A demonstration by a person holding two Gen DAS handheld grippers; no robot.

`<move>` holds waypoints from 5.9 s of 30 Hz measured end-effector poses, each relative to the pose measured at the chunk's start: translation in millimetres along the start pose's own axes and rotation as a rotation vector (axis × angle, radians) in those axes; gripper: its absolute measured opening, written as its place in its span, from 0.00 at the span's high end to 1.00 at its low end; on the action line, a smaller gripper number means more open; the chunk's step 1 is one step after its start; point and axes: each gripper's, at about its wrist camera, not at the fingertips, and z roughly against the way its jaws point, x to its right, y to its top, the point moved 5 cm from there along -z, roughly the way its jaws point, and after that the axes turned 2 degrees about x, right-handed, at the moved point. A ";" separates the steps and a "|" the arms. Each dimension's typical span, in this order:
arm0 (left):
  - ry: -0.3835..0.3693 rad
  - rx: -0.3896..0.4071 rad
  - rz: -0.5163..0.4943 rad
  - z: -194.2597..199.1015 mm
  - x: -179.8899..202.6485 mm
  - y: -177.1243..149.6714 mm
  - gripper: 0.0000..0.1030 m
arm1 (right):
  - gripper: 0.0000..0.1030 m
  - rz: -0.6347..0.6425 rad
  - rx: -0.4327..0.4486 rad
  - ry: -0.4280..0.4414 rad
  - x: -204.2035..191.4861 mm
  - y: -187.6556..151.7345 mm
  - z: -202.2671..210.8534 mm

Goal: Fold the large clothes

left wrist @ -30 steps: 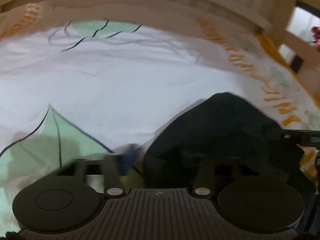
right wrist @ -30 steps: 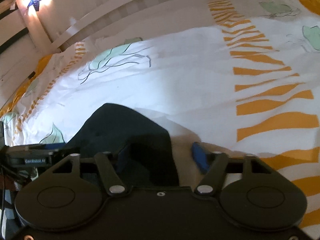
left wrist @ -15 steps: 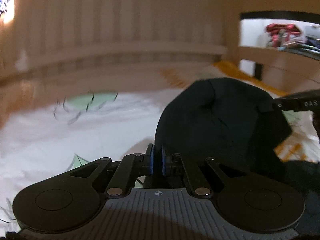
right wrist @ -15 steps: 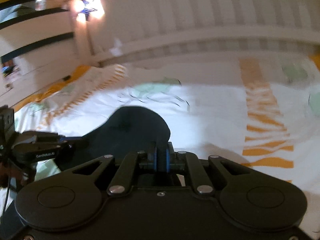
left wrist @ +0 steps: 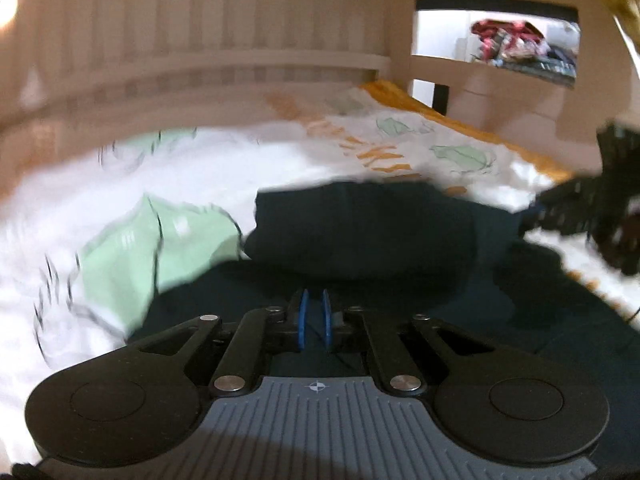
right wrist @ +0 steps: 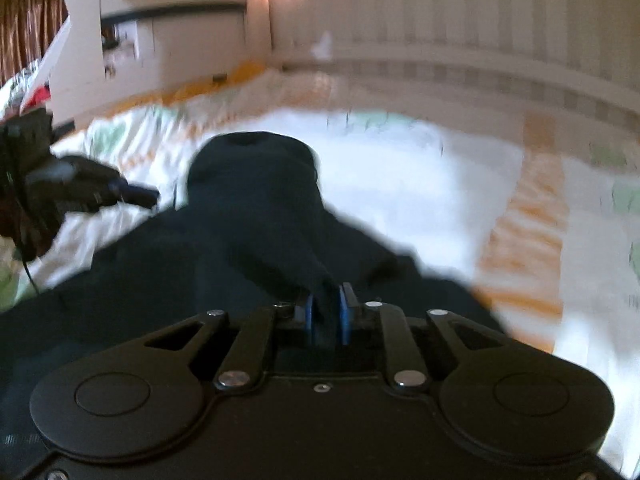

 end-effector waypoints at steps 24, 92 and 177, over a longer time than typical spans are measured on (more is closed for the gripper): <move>0.003 -0.072 0.632 -83.2 -24.2 6.9 0.33 | 0.29 -0.643 -0.001 -0.009 5.0 -6.6 -6.5; -0.081 0.001 0.869 -80.5 -58.6 -8.5 0.29 | 0.55 -0.528 -0.143 -0.117 9.8 -35.8 -32.9; 0.231 -0.165 0.428 114.3 39.1 -108.1 0.00 | 0.01 -0.570 -0.192 -0.321 -41.4 -121.3 145.3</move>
